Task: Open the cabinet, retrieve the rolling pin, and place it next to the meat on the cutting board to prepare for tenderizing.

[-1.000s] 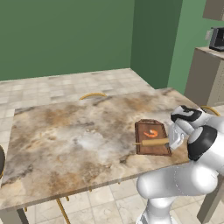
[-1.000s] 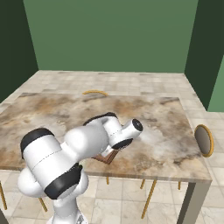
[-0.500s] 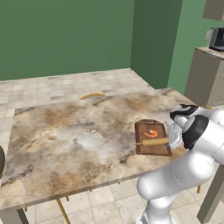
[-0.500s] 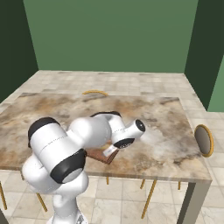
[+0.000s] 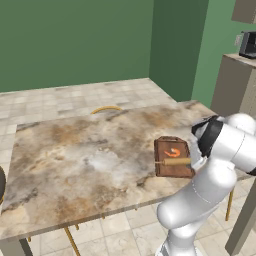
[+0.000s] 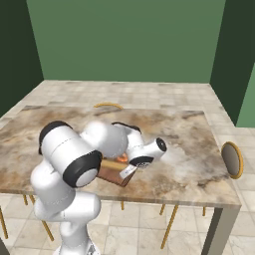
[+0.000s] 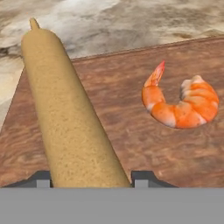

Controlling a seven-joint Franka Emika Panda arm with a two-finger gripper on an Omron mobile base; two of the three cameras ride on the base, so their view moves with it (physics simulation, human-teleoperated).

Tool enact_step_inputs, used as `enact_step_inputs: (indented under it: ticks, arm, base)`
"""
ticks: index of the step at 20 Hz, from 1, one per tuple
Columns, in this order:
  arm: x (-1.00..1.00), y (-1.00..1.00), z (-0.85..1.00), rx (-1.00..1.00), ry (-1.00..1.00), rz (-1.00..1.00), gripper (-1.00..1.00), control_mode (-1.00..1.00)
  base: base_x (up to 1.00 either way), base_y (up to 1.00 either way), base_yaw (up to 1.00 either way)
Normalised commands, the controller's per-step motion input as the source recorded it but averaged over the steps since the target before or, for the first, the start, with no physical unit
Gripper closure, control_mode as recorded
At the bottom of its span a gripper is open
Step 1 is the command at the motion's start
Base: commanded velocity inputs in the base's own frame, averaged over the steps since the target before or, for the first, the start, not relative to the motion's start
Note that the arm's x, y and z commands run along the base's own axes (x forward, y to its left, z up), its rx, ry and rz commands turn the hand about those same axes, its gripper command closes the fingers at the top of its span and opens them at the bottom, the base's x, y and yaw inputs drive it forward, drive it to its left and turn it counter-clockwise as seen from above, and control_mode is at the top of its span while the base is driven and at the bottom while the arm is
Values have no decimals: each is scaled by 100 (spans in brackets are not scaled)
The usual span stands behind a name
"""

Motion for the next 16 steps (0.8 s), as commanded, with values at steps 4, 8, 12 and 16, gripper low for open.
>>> enact_step_inputs:
  ticks: [4,8,12,16]
  arm:
    - [0,10,-15,3,0,0,-100,-100]
    - [0,5,1,2,-1,0,-100,-100]
    - [-8,0,16,1,-3,2,-100,-100]
    - [-8,2,26,0,-1,3,-100,-100]
  base:
    - [0,0,0]
    - [0,0,0]
    - [0,0,0]
    - [0,0,0]
